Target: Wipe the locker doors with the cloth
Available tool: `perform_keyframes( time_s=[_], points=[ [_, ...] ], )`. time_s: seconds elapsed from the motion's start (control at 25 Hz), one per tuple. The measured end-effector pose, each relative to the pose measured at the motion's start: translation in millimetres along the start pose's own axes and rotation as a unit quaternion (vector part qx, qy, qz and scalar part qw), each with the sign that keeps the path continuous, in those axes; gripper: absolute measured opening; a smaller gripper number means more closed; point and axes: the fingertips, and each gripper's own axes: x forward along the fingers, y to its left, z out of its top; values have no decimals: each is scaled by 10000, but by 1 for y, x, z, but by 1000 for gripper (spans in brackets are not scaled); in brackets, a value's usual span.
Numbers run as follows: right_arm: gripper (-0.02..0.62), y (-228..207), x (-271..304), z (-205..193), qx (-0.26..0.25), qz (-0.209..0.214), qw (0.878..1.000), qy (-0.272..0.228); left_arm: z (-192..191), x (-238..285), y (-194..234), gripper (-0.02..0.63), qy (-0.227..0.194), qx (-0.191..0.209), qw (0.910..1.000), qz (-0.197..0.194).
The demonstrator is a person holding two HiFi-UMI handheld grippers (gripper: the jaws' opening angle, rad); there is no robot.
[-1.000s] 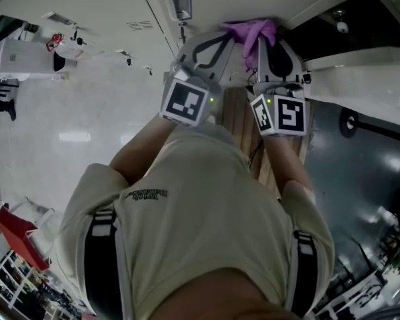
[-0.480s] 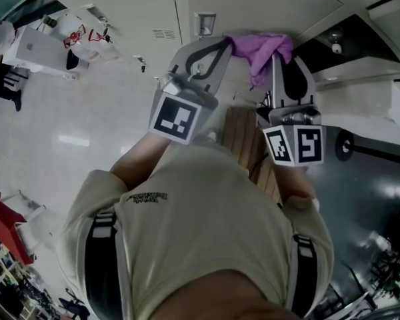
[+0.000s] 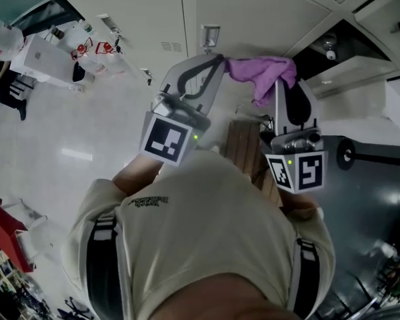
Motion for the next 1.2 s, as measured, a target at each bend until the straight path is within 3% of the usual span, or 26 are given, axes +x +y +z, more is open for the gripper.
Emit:
perform_keyframes(
  time_s=[0.48,0.8,1.2],
  points=[
    [48,1,-34,-6,45,-115,9998,168,-13,-35,0,0,283,183,9994,19],
    [48,12,-30,-10,-206,79,9993,300,-9,-32,-1,0,190,167,9997,11],
    [46,6,-29,-9,-188,13,9994,292,-10,-26,-6,0,169,128,9997,-75]
  ],
)
